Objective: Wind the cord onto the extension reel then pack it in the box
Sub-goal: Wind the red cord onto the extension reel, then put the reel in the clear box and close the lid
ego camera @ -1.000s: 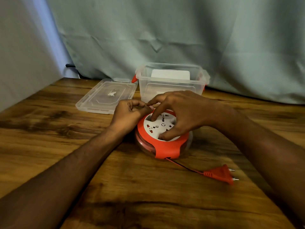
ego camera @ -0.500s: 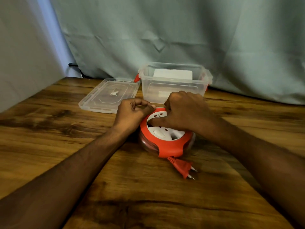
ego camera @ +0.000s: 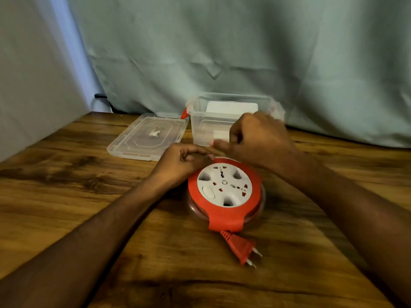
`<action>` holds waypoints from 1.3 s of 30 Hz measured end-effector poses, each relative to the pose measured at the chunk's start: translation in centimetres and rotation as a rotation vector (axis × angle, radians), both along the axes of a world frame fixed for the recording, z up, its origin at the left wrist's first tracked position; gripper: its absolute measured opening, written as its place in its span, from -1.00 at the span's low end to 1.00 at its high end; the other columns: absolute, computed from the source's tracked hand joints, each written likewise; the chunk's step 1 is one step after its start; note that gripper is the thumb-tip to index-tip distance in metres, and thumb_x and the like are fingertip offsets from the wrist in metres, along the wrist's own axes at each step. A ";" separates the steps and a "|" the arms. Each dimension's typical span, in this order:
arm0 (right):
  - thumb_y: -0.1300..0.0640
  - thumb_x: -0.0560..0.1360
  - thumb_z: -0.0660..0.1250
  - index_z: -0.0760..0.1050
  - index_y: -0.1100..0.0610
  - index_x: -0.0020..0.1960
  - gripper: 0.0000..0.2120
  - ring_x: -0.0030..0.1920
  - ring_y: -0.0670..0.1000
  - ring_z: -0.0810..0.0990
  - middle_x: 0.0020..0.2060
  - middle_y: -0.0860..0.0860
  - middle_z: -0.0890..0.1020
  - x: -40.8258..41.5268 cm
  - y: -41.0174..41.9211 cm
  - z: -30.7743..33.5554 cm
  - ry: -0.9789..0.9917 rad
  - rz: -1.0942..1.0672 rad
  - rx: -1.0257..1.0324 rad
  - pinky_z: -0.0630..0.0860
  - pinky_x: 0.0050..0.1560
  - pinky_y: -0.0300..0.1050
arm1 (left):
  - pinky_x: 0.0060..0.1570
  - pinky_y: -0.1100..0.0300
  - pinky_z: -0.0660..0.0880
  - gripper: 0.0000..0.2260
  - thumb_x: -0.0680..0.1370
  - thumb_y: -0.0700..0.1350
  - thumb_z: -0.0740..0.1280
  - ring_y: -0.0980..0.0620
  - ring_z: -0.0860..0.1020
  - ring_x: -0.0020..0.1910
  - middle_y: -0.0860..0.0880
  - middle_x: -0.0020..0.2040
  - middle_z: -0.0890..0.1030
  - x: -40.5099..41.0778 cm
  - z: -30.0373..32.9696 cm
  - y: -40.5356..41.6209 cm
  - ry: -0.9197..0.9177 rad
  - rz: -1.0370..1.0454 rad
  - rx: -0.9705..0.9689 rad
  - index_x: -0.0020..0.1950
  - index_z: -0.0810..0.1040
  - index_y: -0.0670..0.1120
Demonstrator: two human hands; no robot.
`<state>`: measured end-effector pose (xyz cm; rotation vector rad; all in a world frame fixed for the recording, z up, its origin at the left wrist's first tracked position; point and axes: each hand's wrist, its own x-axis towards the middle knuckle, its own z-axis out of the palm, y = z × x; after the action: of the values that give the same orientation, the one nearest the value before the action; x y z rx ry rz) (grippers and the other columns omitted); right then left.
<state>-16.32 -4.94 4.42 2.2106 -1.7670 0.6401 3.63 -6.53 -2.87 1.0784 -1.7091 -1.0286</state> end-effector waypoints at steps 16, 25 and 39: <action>0.08 0.56 0.39 0.61 -0.03 0.29 -0.70 0.12 0.05 0.61 0.14 -0.02 0.66 -3.4 -1.7 0.2 -0.030 0.072 -0.094 0.52 0.14 0.05 | -0.07 0.16 0.64 -0.69 0.62 0.13 0.36 0.26 0.69 0.00 0.13 0.13 0.75 -2.0 2.0 5.3 -0.525 -0.438 -0.467 0.30 0.68 0.05; 0.13 0.38 0.60 0.65 -0.20 -0.05 -0.72 -0.20 -0.18 0.64 -0.19 -0.21 0.67 -4.5 -0.4 4.6 -0.075 0.255 0.347 0.61 -0.06 -0.05 | 0.14 0.16 0.65 -0.60 0.57 0.00 0.48 0.24 0.68 0.15 0.08 0.26 0.71 -1.6 2.4 4.8 -0.433 -0.572 -0.219 0.39 0.61 -0.03; -0.33 0.36 0.46 0.71 -0.11 -0.07 -0.67 -0.08 -0.21 0.63 -0.14 -0.23 0.71 -4.4 0.7 5.8 -0.269 0.238 0.272 0.56 -0.10 -0.18 | 0.04 0.04 0.70 -0.60 0.47 -0.10 0.58 0.02 0.76 0.07 0.02 0.14 0.76 -1.3 3.1 5.5 -0.197 -0.528 -0.084 0.30 0.67 -0.02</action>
<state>-20.71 -4.22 10.17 2.6569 -1.8220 0.8251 2.31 -1.07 0.22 0.7023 -2.2478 -1.1831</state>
